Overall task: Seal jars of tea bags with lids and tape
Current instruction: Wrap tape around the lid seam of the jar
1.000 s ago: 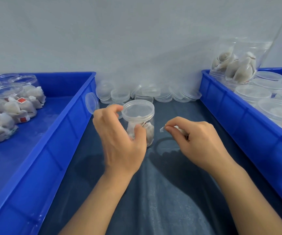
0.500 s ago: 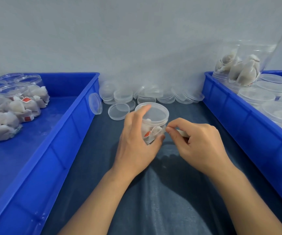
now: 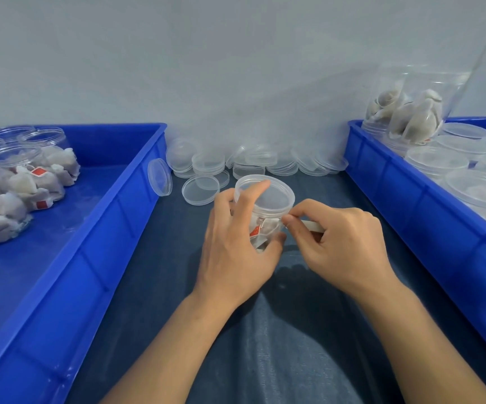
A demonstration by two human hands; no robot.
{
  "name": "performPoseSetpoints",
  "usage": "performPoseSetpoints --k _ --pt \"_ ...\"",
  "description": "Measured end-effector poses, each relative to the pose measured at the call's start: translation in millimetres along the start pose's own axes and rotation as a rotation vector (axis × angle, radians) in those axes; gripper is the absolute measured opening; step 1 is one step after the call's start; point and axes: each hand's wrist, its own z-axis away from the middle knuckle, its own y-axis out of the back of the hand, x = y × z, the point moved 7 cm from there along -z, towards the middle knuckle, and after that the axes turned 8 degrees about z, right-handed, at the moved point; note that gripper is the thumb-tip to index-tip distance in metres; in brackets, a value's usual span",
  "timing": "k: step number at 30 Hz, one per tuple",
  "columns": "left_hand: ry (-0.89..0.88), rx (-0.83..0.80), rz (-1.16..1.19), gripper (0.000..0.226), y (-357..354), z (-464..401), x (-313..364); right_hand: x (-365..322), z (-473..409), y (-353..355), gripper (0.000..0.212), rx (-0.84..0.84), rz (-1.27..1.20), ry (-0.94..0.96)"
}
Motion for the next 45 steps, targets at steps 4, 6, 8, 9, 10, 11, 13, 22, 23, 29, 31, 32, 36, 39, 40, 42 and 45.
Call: performPoseSetpoints --k 4,6,8,9,10,11,13,22,23,29,31,32,36,39,40,42,45 --pt "0.001 -0.022 0.030 0.063 2.7 -0.2 2.1 -0.3 2.2 1.7 0.020 0.016 0.019 -0.016" --pt "0.002 -0.049 0.043 0.062 3.0 -0.9 1.0 0.3 3.2 2.4 0.021 0.022 -0.015 -0.033" --pt "0.000 -0.070 0.041 0.062 3.3 -1.2 0.3 2.3 3.3 1.5 0.026 0.001 -0.055 -0.068" --pt "-0.001 -0.077 0.041 0.062 3.3 -1.4 0.5 3.7 3.2 1.0 0.031 -0.014 -0.070 -0.087" --pt "-0.002 -0.083 0.045 0.061 3.1 -1.8 0.9 4.8 3.2 0.7 0.036 -0.024 -0.076 -0.102" --pt "-0.003 -0.088 0.049 0.060 3.2 -2.1 1.3 5.4 3.3 0.6 0.040 -0.029 -0.074 -0.110" --pt "-0.007 -0.097 0.067 0.055 4.2 -2.6 2.1 4.5 3.6 1.2 0.043 -0.030 -0.060 -0.117" --pt "0.048 -0.092 0.126 0.046 5.6 -5.4 -1.9 -1.8 3.2 3.4 0.043 0.015 -0.007 -0.056" --pt "0.051 -0.090 0.126 0.043 6.0 -5.6 -3.4 -2.0 3.2 3.0 0.043 0.020 0.001 -0.052" --pt "0.041 -0.108 0.095 0.039 4.3 -5.7 -4.9 0.5 3.0 -0.4 0.044 0.018 0.017 -0.057" --pt "0.040 -0.119 0.075 0.041 3.2 -6.0 -5.5 -1.1 2.6 0.6 0.045 0.025 0.023 -0.052" --pt "0.037 -0.126 0.064 0.044 2.5 -6.1 -5.7 -1.9 2.4 1.1 0.046 0.027 0.025 -0.050" --pt "0.036 -0.146 0.050 0.056 -0.7 -4.8 -4.6 -3.7 2.9 -0.3 0.047 0.005 0.016 -0.056" --pt "0.053 -0.149 0.062 0.056 -2.0 -4.2 -4.6 -6.5 4.1 -1.7 0.037 -0.028 -0.033 -0.056" --pt "0.062 -0.145 0.062 0.053 -1.9 -4.3 -5.1 -6.8 4.3 -1.4 0.032 -0.042 -0.056 -0.059" --pt "0.077 -0.129 0.061 0.047 -0.1 -4.4 -5.9 -6.0 4.2 -0.6 0.023 -0.078 -0.110 -0.068" --pt "0.090 -0.109 0.040 0.047 3.4 -4.2 -4.7 -6.8 3.1 2.6 0.024 -0.095 -0.127 -0.051"
